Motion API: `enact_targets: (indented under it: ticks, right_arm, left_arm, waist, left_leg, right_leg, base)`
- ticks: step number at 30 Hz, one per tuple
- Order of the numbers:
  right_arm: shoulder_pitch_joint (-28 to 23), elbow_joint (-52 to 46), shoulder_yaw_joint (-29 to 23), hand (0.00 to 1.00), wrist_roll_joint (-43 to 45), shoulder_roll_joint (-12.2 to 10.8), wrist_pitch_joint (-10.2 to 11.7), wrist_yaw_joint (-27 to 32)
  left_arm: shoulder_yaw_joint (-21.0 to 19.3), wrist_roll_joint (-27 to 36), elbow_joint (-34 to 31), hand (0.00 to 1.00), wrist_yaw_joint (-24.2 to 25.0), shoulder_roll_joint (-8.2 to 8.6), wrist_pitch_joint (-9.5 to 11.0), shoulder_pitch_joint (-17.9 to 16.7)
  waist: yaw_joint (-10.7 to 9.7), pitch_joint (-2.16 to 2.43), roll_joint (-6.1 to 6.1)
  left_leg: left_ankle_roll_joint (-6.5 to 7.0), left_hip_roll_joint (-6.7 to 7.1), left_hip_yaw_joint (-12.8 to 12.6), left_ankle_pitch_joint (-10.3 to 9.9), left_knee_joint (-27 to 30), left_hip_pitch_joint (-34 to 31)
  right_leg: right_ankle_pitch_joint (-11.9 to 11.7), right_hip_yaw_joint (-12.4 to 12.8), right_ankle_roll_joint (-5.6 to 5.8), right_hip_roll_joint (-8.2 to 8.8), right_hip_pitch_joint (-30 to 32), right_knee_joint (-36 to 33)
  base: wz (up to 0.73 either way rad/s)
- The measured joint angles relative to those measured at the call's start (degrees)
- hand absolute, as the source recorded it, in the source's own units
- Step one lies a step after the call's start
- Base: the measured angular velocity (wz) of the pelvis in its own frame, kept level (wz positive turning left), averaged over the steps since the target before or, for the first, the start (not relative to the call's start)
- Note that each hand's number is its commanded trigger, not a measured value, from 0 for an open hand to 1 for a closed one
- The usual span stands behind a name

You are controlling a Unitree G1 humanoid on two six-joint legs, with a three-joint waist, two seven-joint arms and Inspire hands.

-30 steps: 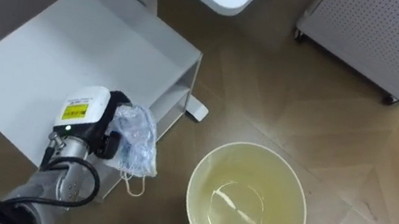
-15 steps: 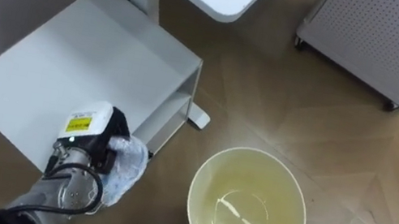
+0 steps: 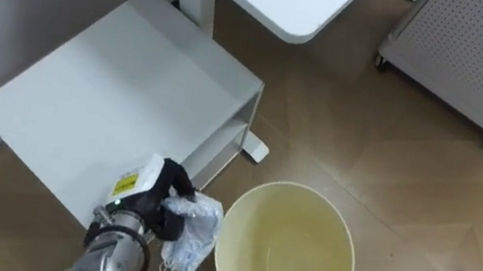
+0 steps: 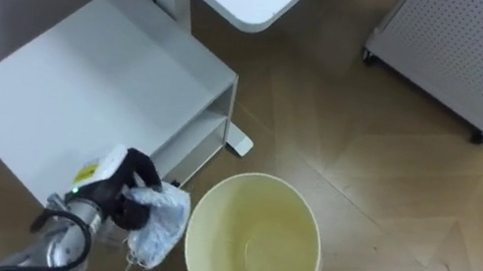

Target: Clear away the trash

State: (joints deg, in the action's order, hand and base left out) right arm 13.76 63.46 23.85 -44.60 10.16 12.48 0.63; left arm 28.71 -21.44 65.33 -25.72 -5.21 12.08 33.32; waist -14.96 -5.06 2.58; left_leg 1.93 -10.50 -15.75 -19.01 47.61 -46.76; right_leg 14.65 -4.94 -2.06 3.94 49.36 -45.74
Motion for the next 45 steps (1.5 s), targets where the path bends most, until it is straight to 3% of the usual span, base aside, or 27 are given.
enact_targets:
  ticks: [1,3,6,12,13,14,15,16,45]
  right_arm:
    - [0.1,0.4,0.2,1.0,0.0,-0.2,0.0,0.0]
    - [0.3,1.6,1.4,1.0,-0.1,-0.7,0.2,0.0]
    - [0.5,2.3,2.0,1.0,-0.1,-1.3,0.2,0.0]
    - [2.2,2.9,2.5,1.0,-0.1,-2.1,0.1,-0.1]
    - [2.3,2.9,2.6,1.0,-0.1,-2.2,0.1,-0.1]
    - [2.4,2.8,3.0,1.0,-0.2,-2.1,0.2,-0.1]
    - [2.5,2.8,3.7,1.0,-0.7,-2.0,0.4,-0.1]
    - [2.5,2.8,4.1,1.0,-1.0,-1.9,0.5,-0.1]
    - [1.9,2.7,4.6,1.0,-2.6,-1.6,0.5,0.0]
  left_arm:
    - [0.7,0.6,-0.2,1.0,0.0,0.3,0.1,-0.3]
    - [2.7,2.0,-0.3,1.0,0.6,1.58,0.9,-1.5]
    - [5.1,3.8,-1.3,1.0,2.4,2.78,0.9,-3.1]
    - [6.4,3.9,-1.4,1.0,5.2,5.06,0.9,-3.1]
    - [6.5,3.9,-1.5,0.93,5.4,5.2,0.9,-3.1]
    - [6.7,4.0,-1.6,0.65,5.9,5.37,0.9,-3.1]
    - [7.4,4.1,-1.8,0.08,6.3,5.39,0.9,-3.1]
    - [7.7,4.5,-2.0,0.0,6.4,5.39,0.9,-3.1]
    - [10.4,4.9,-2.8,0.0,6.2,5.02,0.9,-3.5]
  waist:
    - [0.0,0.09,0.02]
    - [0.0,0.82,0.01]
    - [0.0,1.04,-0.31]
    - [0.3,1.04,-0.32]
    - [0.4,1.04,-0.32]
    - [0.6,1.03,-0.33]
    - [0.8,1.03,-0.32]
    - [0.8,1.03,-0.32]
    - [1.1,0.99,-0.56]
  left_leg:
    - [-0.02,0.02,0.0,0.0,-0.2,0.2]
    - [-0.05,0.03,0.0,0.0,-0.6,0.8]
    - [-0.08,0.2,-0.5,0.1,-1.3,1.6]
    - [-0.04,0.14,-0.7,0.1,-1.5,1.5]
    - [-0.04,0.13,-0.6,0.1,-1.5,1.4]
    - [-0.05,0.11,-0.6,0.1,-1.5,1.3]
    - [-0.05,0.12,-0.5,0.1,-1.6,1.2]
    - [-0.05,0.12,-0.5,0.1,-1.6,1.2]
    - [-0.05,0.19,-0.8,0.1,-1.9,1.2]
  right_leg:
    - [0.0,0.0,0.05,-0.07,-0.2,0.2]
    - [-0.1,0.0,0.13,-0.19,-0.8,0.8]
    - [-0.1,0.2,0.21,-0.13,-1.4,1.4]
    - [-0.3,0.0,0.4,-0.17,-1.3,1.8]
    - [-0.3,0.0,0.4,-0.18,-1.2,1.8]
    - [-0.3,0.0,0.4,-0.2,-1.1,1.8]
    - [-0.3,0.0,0.39,-0.22,-1.1,1.8]
    - [-0.3,0.0,0.39,-0.23,-1.1,1.9]
    - [-0.2,0.1,0.42,-0.15,-0.9,2.1]
  base:
    - [-0.03]
    - [0.0]
    - [0.0]
    - [0.0]
    - [0.0]
    - [0.0]
    - [0.0]
    - [0.0]
    - [0.0]
